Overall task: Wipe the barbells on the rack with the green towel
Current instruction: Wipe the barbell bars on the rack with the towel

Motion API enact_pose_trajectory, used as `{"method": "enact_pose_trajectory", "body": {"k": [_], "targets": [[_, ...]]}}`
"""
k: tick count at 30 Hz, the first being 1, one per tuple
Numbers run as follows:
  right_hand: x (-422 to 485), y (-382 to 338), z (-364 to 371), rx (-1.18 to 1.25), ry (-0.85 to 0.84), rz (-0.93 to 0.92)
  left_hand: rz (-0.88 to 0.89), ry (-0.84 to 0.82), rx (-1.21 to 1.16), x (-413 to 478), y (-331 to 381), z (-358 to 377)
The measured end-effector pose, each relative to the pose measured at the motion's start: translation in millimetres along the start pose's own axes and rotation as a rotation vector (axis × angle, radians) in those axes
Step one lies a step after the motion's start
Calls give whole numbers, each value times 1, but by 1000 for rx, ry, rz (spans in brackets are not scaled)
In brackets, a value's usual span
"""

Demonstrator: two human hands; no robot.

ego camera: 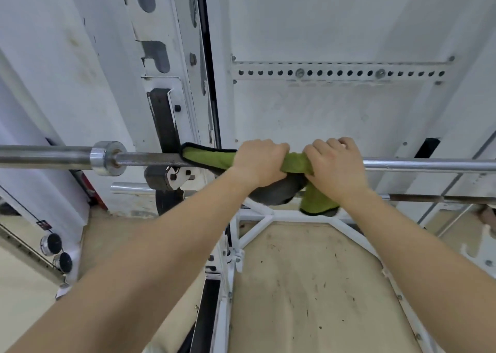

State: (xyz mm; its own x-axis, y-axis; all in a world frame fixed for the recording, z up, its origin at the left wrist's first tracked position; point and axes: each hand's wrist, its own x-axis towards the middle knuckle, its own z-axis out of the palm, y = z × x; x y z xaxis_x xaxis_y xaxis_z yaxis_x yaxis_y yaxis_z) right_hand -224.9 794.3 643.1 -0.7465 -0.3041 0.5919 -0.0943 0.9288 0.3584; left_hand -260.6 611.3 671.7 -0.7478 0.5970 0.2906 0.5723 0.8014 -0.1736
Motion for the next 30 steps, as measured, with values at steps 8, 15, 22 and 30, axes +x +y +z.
{"method": "enact_pose_trajectory", "body": {"k": [8,15,22,30], "targets": [[34,-59,-22,59,-73,-62,13,21,156,-42,-57,0],[78,-155,-40,179,-82,-78,11,-21,285,-92,-111,-23],[66,-140,-45,556,-44,-68,-83,134,39,-118,-114,-24],[124,-219,-110,1169,305,280,-458,712,-415,-148,-165,-73]]}}
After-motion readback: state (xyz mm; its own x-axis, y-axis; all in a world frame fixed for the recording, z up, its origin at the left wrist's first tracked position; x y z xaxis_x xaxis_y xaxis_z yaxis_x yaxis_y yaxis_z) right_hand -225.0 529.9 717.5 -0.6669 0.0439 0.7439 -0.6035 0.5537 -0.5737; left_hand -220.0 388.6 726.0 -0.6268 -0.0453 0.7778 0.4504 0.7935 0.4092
